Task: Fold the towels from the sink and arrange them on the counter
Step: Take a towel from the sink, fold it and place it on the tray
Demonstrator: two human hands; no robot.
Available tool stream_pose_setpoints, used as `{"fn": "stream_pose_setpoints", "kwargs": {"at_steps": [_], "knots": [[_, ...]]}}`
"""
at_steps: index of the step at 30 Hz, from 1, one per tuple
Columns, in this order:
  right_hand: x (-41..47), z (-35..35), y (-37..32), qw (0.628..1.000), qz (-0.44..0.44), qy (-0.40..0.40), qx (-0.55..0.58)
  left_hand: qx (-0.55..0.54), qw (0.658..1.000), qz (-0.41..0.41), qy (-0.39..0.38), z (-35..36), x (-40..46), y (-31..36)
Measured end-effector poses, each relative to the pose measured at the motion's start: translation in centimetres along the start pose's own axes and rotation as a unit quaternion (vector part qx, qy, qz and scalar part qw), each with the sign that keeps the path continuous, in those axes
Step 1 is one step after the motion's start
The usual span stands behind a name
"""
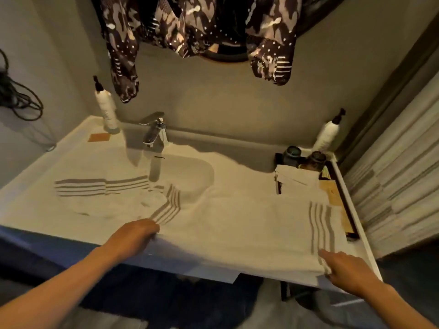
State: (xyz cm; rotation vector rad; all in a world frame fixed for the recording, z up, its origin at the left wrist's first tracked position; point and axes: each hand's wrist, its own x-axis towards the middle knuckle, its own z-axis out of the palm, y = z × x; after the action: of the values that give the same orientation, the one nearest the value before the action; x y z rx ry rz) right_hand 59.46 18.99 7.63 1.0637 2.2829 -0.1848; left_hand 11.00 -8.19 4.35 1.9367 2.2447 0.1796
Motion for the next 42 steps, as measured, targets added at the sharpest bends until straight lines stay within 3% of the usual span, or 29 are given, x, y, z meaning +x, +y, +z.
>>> {"fn": "stream_pose_setpoints", "kwargs": {"at_steps": [3,5,9,12,15,18,20,24,28,29,31,34,36,37,39,42], "knots": [[-0.5,1.0,0.4,0.999,0.009,-0.020,0.025,-0.004,0.995,-0.032,-0.091,1.2,-0.4,0.6],[-0.7,1.6,0.5,0.997,0.001,-0.016,0.073,-0.027,0.996,-0.023,-0.080,1.5,0.5,2.5],[-0.2,2.4,0.8,0.993,-0.001,-0.013,0.116,-0.090,0.991,0.088,-0.048,2.9,6.4,14.2],[1.0,3.3,1.6,0.982,0.003,-0.035,0.186,-0.122,0.980,0.120,-0.104,5.2,11.6,23.9],[1.2,4.2,2.6,0.938,0.018,-0.030,0.344,-0.197,0.963,0.107,-0.153,8.2,14.7,30.6],[1.2,6.1,3.5,0.862,0.152,0.126,0.468,-0.265,0.943,0.095,-0.177,9.9,16.2,35.4],[1.6,6.4,3.5,0.825,0.251,0.203,0.465,-0.302,0.933,0.059,-0.186,10.6,17.2,37.4],[2.9,6.2,2.7,0.820,0.307,0.119,0.469,-0.293,0.935,0.019,-0.201,11.4,17.7,37.9],[3.3,5.5,2.4,0.737,0.335,0.132,0.573,-0.328,0.932,-0.020,-0.151,10.9,17.8,36.4],[2.9,5.0,2.7,0.732,0.325,0.139,0.583,-0.360,0.922,-0.052,-0.135,10.8,17.8,36.1],[2.2,3.2,3.5,0.733,0.276,0.164,0.600,-0.465,0.866,-0.150,-0.103,9.8,18.1,34.9],[1.2,-1.8,3.6,0.725,0.211,0.191,0.627,-0.635,0.704,-0.297,-0.116,8.3,18.8,32.9],[1.3,-5.9,2.1,0.759,0.174,0.192,0.597,-0.708,0.605,-0.333,-0.150,6.9,18.7,31.1],[1.4,-7.6,1.1,0.773,0.157,0.195,0.584,-0.731,0.571,-0.336,-0.165,6.3,18.6,30.5],[2.3,-10.9,-2.1,0.791,0.118,0.209,0.563,-0.751,0.536,-0.353,-0.155,5.7,18.3,28.5],[4.8,-14.2,-8.1,0.797,0.067,0.204,0.564,-0.772,0.510,-0.357,-0.130,5.0,17.2,24.4]]}}
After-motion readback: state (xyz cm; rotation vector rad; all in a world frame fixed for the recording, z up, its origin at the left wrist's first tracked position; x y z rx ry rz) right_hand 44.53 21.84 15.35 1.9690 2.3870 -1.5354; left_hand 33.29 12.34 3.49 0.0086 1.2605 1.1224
